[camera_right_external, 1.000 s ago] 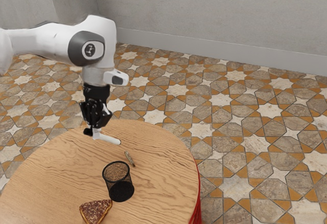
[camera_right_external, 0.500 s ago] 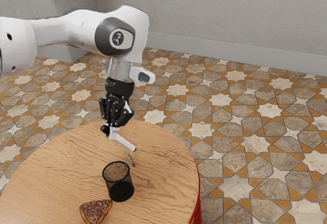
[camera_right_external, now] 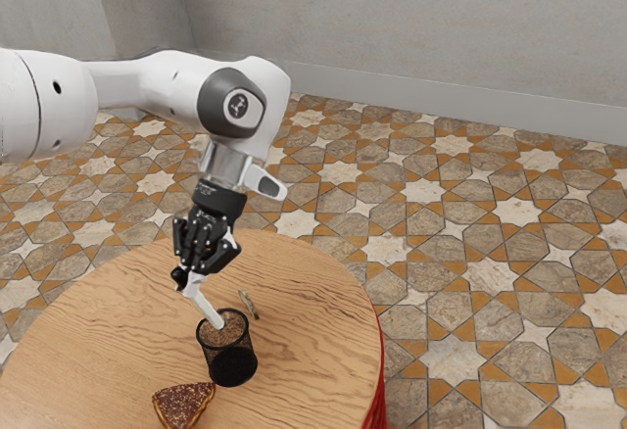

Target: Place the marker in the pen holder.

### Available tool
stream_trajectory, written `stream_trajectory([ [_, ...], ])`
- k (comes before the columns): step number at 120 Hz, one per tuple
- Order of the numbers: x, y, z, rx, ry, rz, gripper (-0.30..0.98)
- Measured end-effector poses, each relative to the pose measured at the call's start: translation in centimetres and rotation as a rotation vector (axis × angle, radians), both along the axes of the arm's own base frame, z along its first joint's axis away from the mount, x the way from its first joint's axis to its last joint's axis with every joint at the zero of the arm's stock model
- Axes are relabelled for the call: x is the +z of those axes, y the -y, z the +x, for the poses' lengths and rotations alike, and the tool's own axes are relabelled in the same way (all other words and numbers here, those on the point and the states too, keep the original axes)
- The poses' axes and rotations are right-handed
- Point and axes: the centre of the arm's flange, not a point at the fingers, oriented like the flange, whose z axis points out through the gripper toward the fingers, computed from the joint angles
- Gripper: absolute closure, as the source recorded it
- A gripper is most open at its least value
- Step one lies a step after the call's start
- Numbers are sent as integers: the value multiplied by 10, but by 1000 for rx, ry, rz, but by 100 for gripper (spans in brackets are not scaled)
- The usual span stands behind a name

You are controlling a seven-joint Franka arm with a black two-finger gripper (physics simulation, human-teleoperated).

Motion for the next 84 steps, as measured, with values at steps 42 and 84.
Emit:
stream_trajectory([
  [42, -64, -6, 22, 3, -19, 47, 79],
  [84, 17, -17, 36, -2, 247, -13, 24],
])
